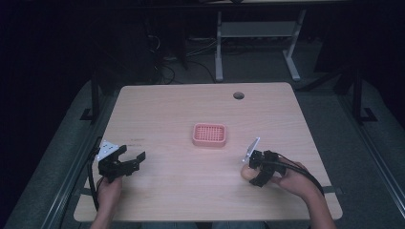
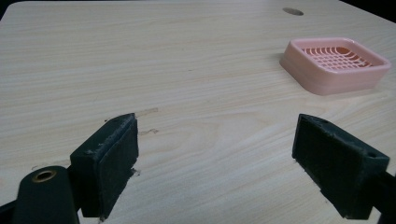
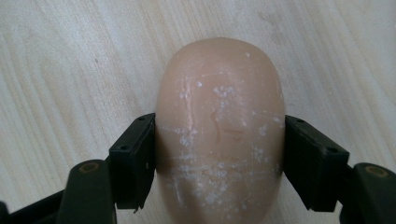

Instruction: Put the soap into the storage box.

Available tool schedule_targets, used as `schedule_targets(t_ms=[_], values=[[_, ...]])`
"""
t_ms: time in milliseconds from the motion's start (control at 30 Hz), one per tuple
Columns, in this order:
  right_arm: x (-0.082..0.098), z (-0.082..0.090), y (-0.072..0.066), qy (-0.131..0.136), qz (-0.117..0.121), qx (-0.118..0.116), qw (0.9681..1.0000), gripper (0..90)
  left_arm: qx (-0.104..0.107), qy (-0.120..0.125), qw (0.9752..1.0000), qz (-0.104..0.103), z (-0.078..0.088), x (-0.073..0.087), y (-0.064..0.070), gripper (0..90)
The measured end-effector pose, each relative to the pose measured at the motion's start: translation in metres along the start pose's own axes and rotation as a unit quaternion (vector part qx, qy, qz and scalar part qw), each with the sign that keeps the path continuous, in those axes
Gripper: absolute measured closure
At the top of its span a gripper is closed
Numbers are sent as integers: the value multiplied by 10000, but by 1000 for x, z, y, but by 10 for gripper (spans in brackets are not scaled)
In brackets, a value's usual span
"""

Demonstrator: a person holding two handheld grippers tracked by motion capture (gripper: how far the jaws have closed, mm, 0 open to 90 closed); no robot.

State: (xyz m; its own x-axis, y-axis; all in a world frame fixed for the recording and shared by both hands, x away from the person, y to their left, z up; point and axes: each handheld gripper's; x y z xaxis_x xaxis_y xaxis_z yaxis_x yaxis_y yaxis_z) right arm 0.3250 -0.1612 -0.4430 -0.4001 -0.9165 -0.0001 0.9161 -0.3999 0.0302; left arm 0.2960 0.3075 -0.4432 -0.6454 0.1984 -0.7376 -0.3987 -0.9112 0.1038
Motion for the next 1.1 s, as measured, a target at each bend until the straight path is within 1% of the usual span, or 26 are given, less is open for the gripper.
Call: schedule_targets(t_ms=[100, 233, 467, 533, 633, 900, 967, 1000, 1100], values=[[-1, 0, 0, -22, -24, -16, 10000, 309, 15, 40, 10000, 39, 0, 0, 0, 142], [0, 0, 0, -30, -25, -34, 10000, 313, 18, 12, 10000, 18, 0, 0, 0, 142], [-1, 0, 1, -34, 5, -56, 10000, 315, 23, 20, 10000, 30, 0, 0, 1, 142], [0, 0, 1, -28, 59, -23, 10000, 316, 20, 24, 10000, 25, 0, 0, 0, 142], [0, 0, 2, -41, 77, -62, 9999, 317, 23, 19, 10000, 37, 0, 0, 0, 142], [-1, 8, 2, 115, 122, -36, 9999, 318, 32, 16, 10000, 38, 0, 0, 0, 142], [-1, 11, 3, 141, 89, -65, 9998, 318, 30, 18, 10000, 45, 0, 0, 0, 142], [-1, 11, 4, 150, 112, -32, 9998, 318, 27, 19, 10000, 53, 0, 0, 0, 142], [-1, 13, 5, 197, 85, -32, 9998, 317, 29, 20, 10000, 65, 1, 1, 0, 142]])
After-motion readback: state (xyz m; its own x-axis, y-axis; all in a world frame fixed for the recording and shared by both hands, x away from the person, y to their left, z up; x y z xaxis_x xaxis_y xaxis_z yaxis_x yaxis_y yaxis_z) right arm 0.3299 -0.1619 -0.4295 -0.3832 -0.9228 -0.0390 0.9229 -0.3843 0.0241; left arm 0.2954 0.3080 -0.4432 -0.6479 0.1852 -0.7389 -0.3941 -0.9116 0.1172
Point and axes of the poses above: each handheld gripper's, and its own axes: z roughly backward along the jaws, x roughly out of its underside, y roughly to its right, and after that the axes turned 14 degrees about -y, right-handed
